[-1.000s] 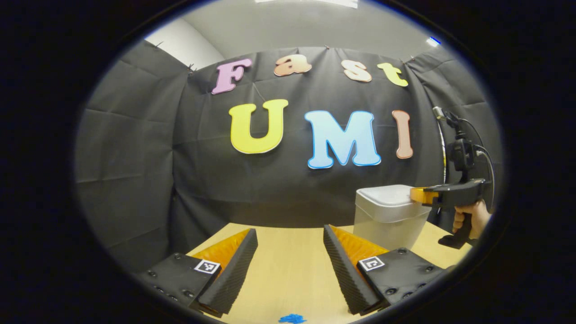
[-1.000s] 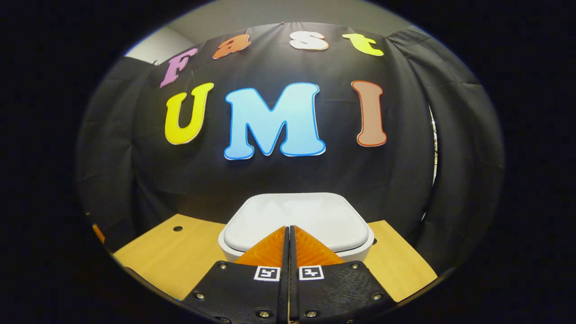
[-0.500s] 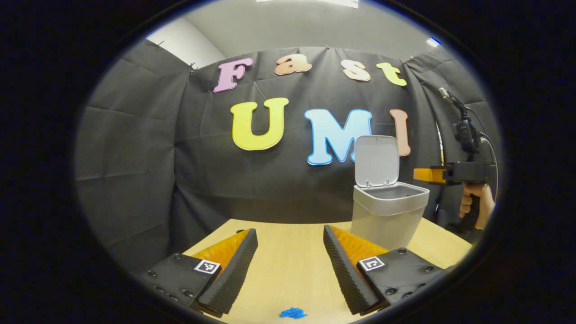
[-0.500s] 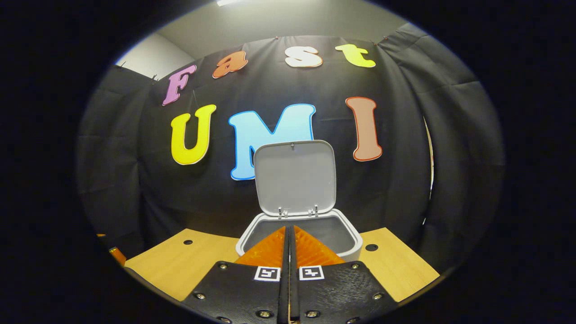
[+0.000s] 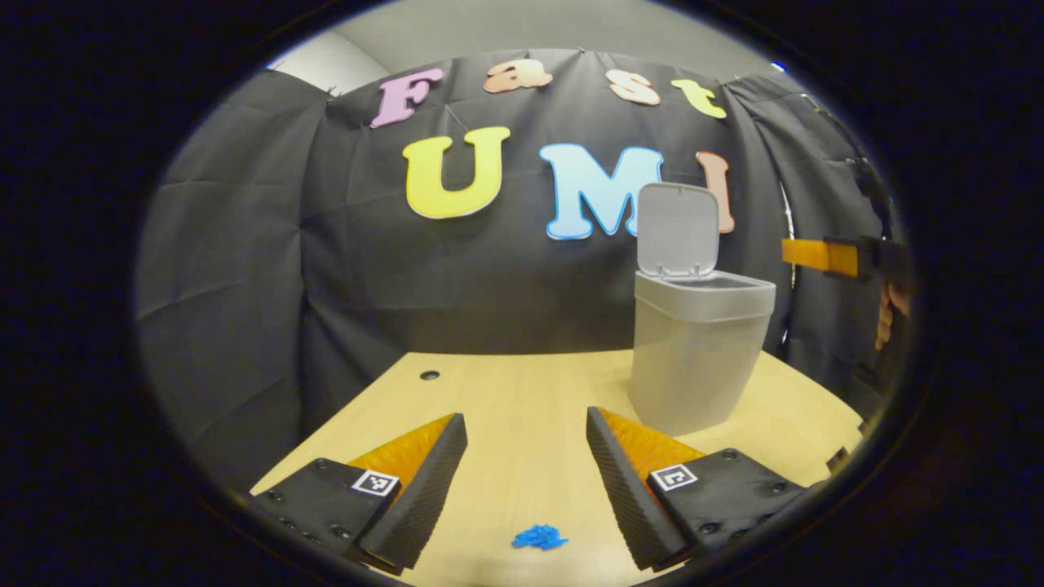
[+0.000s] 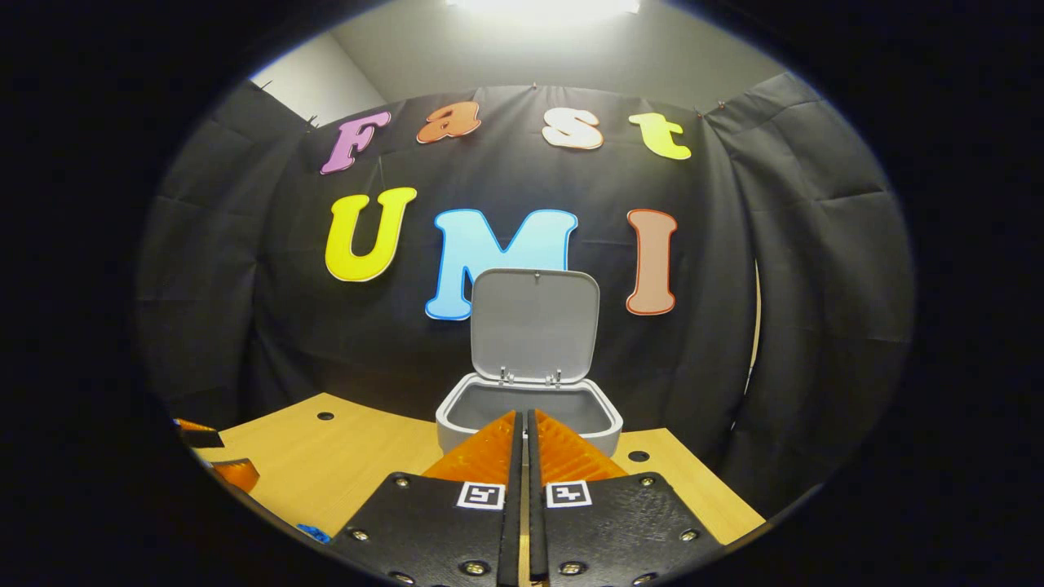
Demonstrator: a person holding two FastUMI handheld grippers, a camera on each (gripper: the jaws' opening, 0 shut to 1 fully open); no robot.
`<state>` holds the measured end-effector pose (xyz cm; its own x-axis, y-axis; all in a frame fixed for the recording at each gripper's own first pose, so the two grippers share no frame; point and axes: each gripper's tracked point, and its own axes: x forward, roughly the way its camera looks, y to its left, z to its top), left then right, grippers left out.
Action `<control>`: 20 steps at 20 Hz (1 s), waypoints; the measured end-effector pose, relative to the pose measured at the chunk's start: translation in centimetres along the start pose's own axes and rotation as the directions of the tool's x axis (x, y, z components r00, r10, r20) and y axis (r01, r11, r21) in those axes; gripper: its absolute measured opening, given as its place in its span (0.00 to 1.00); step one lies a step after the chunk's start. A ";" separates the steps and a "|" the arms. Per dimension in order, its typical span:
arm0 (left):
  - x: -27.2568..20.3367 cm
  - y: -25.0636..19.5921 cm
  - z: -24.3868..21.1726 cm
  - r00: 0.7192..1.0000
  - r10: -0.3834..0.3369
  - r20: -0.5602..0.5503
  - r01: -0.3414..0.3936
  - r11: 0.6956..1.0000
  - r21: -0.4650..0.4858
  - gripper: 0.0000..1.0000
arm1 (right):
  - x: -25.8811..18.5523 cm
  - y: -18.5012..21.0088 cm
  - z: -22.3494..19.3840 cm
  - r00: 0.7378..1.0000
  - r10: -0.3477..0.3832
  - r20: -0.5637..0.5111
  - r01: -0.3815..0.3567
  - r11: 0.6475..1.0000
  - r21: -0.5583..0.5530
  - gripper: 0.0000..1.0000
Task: Press the lid of the desktop garbage bin to open it, pick up the crumpled paper on the desktop and throw it into the bin, then pick up the pop can on the desktop and drop it into the bin, and finally close the garbage bin lid.
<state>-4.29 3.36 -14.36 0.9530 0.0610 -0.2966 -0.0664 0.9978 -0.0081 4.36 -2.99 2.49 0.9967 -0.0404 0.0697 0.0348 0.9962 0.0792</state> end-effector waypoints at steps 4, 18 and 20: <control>0.7 -0.3 -6.3 0.991 -0.045 -0.124 0.045 0.999 -0.002 0.99 | -1.4 0.5 0.1 1.000 -0.022 0.008 0.022 1.000 0.011 0.23; 3.9 -0.4 -18.9 0.920 -0.095 -0.379 0.091 0.995 -0.029 0.99 | -4.2 1.0 0.2 0.999 -0.035 -0.003 0.035 0.999 0.006 0.68; 4.2 -0.5 -20.1 0.910 -0.098 -0.404 0.097 0.995 -0.022 0.97 | -4.3 1.1 0.5 0.999 -0.039 0.005 0.039 0.999 0.006 0.85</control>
<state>-6.21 2.55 -34.84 0.7543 -0.0529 -0.6544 0.0195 0.9981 -0.0582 0.07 -1.75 2.79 0.9942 -0.0799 0.0714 0.0735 0.9934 0.0875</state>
